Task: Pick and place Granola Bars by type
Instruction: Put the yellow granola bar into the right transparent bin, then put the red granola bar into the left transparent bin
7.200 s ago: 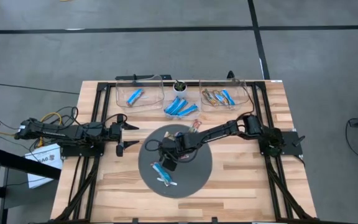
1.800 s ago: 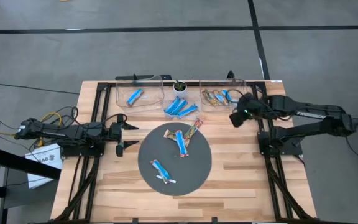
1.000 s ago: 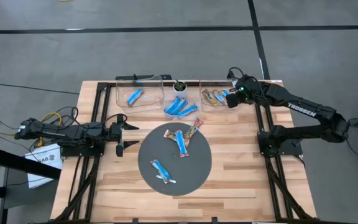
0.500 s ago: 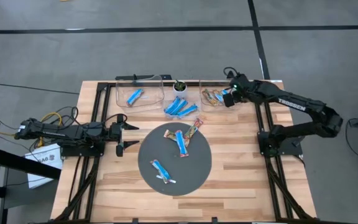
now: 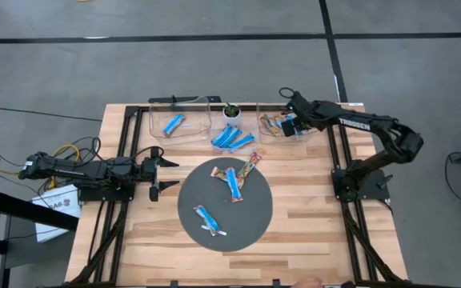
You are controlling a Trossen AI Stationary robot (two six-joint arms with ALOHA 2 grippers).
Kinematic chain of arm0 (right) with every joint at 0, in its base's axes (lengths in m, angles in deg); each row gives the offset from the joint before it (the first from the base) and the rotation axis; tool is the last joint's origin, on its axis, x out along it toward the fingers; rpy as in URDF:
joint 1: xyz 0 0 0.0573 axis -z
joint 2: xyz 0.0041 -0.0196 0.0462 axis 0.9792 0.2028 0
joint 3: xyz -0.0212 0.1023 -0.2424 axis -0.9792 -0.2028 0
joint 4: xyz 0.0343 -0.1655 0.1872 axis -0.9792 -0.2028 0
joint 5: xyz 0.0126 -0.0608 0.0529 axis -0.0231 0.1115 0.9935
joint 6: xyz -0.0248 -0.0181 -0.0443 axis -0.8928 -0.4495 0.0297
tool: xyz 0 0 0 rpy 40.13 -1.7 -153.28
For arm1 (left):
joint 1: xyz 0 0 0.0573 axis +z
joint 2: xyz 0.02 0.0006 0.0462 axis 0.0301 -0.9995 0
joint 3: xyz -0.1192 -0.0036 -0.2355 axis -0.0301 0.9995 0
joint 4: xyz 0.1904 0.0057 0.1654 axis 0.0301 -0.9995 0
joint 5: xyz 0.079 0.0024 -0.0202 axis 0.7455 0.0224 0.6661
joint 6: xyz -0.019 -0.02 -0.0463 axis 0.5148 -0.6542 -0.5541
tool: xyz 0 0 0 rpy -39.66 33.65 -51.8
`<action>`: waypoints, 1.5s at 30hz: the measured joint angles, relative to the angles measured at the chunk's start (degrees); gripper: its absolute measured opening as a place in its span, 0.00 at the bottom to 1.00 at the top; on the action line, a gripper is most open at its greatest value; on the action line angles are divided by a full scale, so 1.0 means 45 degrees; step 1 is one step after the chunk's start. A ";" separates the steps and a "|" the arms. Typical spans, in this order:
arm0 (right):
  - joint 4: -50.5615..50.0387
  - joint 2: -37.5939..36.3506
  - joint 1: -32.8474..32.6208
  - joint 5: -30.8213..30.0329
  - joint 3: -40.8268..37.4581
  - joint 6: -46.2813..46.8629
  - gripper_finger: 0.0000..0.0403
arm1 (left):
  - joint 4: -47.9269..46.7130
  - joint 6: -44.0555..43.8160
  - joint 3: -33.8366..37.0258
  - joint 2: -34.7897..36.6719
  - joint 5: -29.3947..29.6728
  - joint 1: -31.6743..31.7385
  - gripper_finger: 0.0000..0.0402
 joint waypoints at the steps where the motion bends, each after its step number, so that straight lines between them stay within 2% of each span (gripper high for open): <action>1: 0.0026 0.0165 0.0061 0.0000 0.0000 -0.0048 0.16 | -0.0003 -0.0005 0.0000 0.0000 0.0000 -0.0003 0.73; 14: 0.0649 0.1371 0.0308 -0.0005 0.0000 -0.0957 0.16 | -0.0003 -0.0004 -0.0005 0.0000 0.0000 -0.0003 0.73; 31: 0.0644 0.1357 0.0381 -0.0010 0.0000 -0.0967 0.30 | -0.0003 0.0000 0.0000 0.0000 0.0000 -0.0003 0.73; 37: 0.0751 0.1296 0.0355 -0.0010 0.0000 -0.0967 0.31 | 0.0002 -0.0003 -0.0003 0.0000 0.0000 -0.0003 0.73; 45: 0.1048 0.0290 -0.0089 -0.0049 0.0000 -0.0976 0.31 | 0.0001 -0.0004 0.0000 0.0000 0.0000 0.0002 0.73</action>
